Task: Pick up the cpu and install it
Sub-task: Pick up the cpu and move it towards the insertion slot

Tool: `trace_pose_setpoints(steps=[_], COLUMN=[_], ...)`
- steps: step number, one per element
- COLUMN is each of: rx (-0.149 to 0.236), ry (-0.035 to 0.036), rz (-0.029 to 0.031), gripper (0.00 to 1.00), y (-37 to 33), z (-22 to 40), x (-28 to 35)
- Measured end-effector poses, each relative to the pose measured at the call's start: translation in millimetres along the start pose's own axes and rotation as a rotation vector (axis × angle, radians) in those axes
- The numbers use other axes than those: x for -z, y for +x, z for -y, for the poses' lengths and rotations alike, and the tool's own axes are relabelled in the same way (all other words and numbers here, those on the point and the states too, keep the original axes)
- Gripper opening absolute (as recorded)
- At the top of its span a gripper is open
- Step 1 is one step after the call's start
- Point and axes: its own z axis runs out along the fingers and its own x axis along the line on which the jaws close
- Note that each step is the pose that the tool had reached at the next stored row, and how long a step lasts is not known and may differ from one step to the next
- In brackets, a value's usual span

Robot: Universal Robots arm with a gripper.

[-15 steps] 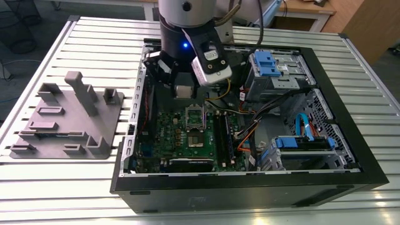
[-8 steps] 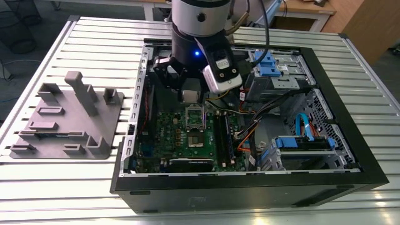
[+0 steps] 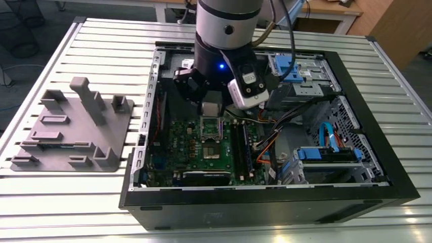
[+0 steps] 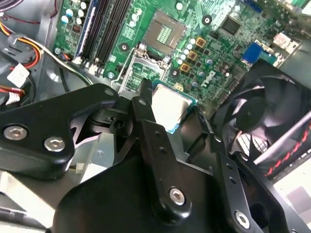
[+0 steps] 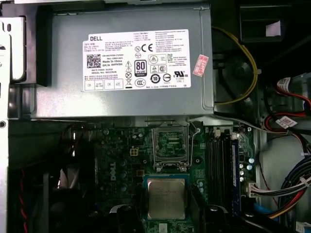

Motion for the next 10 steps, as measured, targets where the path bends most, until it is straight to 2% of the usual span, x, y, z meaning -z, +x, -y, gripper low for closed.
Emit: trace_pose_setpoints(steps=[6,10], rx=[0.000,0.000], ry=[-0.0036,-0.0048], rz=[-0.0006,-0.0008], gripper=[0.47,0.47], y=[-3.5,-3.7], z=[6.9,8.8], x=[-9.3,-15.0])
